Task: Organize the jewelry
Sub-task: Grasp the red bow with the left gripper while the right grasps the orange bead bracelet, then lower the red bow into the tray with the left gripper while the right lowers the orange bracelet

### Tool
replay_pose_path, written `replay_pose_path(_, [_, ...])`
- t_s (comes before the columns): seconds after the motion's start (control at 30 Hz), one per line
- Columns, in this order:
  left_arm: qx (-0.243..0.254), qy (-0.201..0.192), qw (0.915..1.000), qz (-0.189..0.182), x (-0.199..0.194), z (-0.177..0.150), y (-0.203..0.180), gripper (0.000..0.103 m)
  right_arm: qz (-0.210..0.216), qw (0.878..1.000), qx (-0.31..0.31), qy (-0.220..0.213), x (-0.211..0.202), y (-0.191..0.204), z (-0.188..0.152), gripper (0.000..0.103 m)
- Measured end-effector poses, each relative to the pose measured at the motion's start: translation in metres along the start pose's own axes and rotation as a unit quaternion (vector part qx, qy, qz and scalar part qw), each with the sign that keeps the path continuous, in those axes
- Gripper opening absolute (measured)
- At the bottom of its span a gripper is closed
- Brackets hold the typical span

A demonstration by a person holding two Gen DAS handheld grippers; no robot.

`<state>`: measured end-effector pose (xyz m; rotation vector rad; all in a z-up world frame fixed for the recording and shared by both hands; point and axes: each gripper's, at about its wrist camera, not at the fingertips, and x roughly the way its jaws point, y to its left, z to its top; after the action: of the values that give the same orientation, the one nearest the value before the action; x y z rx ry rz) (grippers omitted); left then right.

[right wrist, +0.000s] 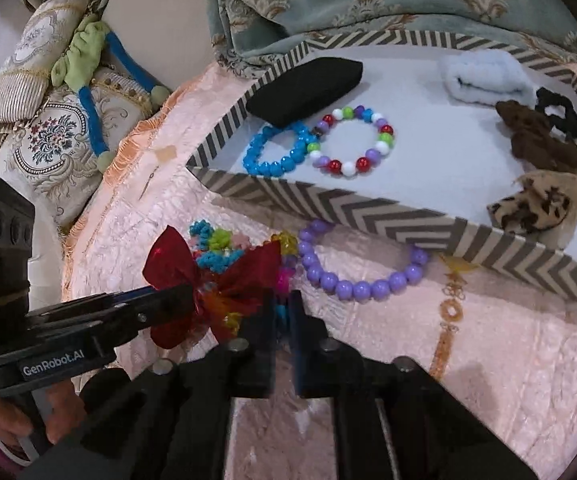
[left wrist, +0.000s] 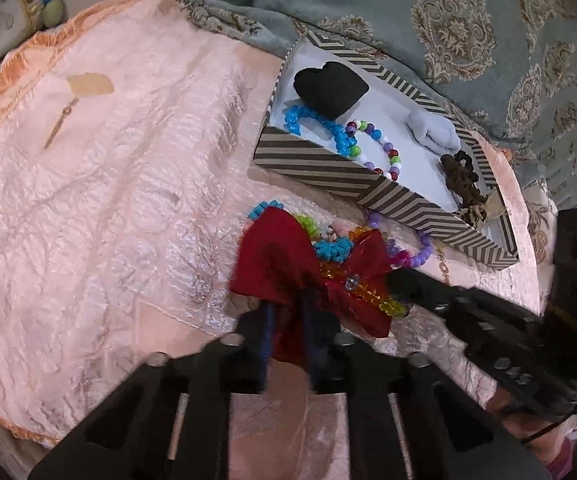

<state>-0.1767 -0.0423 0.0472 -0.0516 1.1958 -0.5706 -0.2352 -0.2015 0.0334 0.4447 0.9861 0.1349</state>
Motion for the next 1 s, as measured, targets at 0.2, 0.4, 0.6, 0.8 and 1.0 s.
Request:
replay_pose_path(0.2, [0.022,-0.024,0.9994,0.01,-0.022,-0.001,-0.009,0.0,0.013,0.997,-0.032,-0.064,-0.06,0.019,0.008,0.004])
replay_pose_path(0.4, [0.033,-0.049,0.9982,0.005,-0.052,-0.003,-0.019,0.0,0.011,0.992,-0.051,-0.112,-0.117,0.031,0.013,0.004])
replay_pose_path(0.6, [0.044,-0.084,0.9955,0.006,-0.093,0.0,-0.032,0.0,0.005,0.989,-0.055,-0.141,-0.16,0.034,0.011,0.004])
replay_pose_path(0.8, [0.063,-0.116,0.9912,0.01,-0.123,0.005,-0.054,0.0,-0.01,0.985,-0.066,-0.157,-0.191,0.039,0.004,0.004])
replay_pose_path(1.0, [0.081,-0.129,0.988,0.026,-0.129,0.014,-0.071,0.0,-0.02,0.983,-0.069,-0.167,-0.206,0.036,0.006,0.004])
